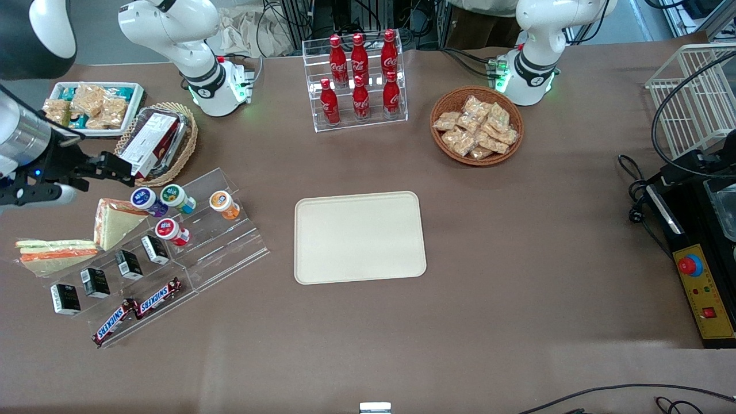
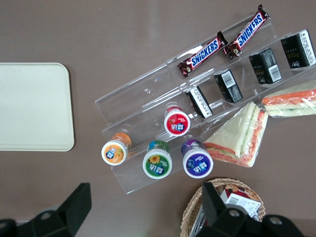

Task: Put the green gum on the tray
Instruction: 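Move the right gripper over the green-labelled gum bottle in the rack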

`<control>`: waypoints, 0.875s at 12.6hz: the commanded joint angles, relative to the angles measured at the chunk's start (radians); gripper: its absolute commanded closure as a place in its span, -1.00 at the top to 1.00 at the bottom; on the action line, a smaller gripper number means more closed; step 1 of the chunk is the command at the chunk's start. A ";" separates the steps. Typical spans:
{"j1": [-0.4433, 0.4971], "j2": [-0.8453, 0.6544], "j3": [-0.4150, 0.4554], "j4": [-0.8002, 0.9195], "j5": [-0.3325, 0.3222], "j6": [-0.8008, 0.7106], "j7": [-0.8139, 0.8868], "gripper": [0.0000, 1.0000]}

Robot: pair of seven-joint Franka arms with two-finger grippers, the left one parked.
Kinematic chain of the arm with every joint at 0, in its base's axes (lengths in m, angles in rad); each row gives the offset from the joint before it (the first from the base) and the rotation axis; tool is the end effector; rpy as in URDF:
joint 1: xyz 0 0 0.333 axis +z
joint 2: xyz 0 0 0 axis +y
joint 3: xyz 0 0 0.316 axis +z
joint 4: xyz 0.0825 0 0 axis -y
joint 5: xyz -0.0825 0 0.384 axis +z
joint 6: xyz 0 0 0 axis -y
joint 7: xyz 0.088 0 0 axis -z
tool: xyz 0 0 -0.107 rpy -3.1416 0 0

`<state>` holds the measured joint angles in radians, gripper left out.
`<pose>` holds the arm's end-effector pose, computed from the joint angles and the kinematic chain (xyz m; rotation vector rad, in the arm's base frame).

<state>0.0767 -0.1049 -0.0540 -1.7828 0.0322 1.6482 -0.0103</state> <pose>0.5242 0.0138 0.5873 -3.1034 -0.0472 0.0467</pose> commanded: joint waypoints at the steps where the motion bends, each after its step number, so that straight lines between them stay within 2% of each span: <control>1: 0.005 -0.185 -0.004 -0.281 -0.001 0.134 -0.019 1.00; 4: 0.009 -0.190 -0.004 -0.381 -0.001 0.215 -0.016 1.00; 11: 0.011 -0.167 0.000 -0.624 -0.003 0.545 -0.011 1.00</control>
<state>0.0816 -0.2598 -0.0513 -2.3504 0.0322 2.1283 -0.0182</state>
